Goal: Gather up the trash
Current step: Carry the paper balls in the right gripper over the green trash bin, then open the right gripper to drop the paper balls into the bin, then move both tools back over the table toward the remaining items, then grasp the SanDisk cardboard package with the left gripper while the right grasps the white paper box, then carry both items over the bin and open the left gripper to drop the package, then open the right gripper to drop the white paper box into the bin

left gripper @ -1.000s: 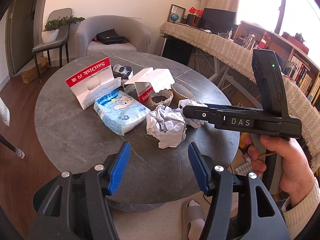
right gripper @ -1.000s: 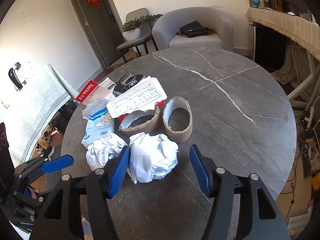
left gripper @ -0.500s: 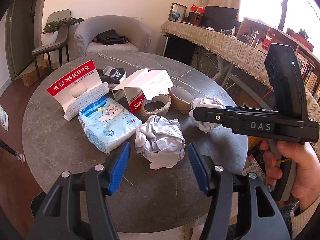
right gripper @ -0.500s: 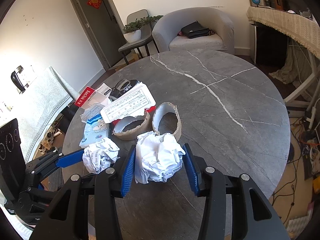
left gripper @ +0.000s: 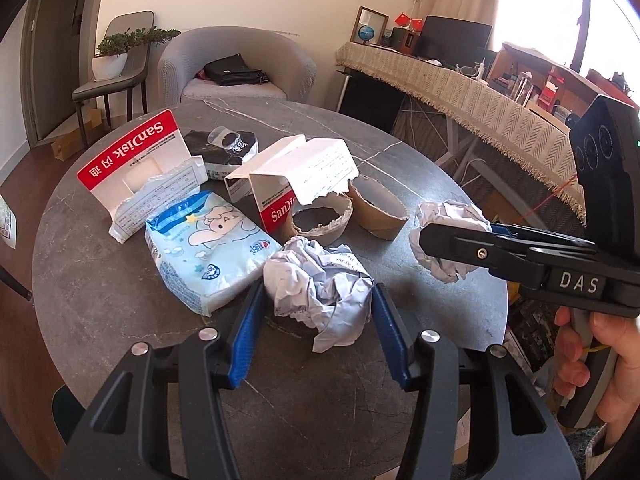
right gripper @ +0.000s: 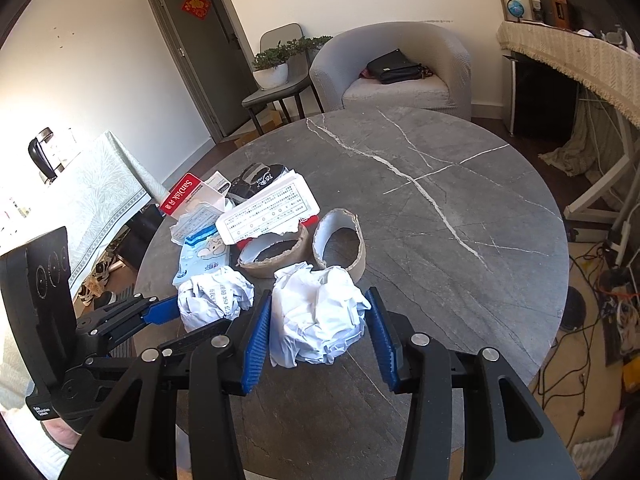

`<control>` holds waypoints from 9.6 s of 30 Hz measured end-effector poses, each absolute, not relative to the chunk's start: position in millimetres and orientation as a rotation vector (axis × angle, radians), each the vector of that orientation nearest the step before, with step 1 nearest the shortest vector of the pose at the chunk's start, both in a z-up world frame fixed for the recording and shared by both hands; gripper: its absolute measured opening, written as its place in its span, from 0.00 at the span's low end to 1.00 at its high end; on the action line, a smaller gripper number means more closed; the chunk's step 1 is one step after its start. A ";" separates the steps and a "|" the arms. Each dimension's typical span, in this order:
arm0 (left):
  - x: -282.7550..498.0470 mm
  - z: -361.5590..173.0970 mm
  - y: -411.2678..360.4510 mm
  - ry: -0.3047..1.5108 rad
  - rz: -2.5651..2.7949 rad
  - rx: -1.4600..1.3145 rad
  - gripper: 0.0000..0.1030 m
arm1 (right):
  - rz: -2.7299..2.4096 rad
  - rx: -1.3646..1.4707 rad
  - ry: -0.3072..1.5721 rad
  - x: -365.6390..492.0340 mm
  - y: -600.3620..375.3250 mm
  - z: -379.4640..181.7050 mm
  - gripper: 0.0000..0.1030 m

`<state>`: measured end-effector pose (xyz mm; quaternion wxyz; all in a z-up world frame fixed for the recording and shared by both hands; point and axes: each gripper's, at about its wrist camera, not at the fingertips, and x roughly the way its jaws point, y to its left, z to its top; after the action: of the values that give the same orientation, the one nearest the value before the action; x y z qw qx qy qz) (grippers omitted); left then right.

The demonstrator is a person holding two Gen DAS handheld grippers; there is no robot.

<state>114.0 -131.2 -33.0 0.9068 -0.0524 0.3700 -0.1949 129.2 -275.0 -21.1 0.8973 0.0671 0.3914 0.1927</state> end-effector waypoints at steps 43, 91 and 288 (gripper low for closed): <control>47.6 -53.6 91.2 0.887 -0.076 -0.258 0.53 | 0.725 0.004 0.752 115.4 -75.1 6.6 0.45; 12.7 -39.6 215.3 0.843 0.015 -0.344 0.42 | 0.776 -0.361 1.198 121.0 103.8 -147.1 0.46; 41.3 -118.2 205.1 1.101 -0.088 -0.250 0.50 | 0.833 -0.388 0.968 131.3 99.8 -84.8 0.78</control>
<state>41.3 205.1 -118.2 0.8439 -0.1183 0.5217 -0.0418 131.4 99.8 -84.8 0.7855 -0.1800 0.4489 0.3861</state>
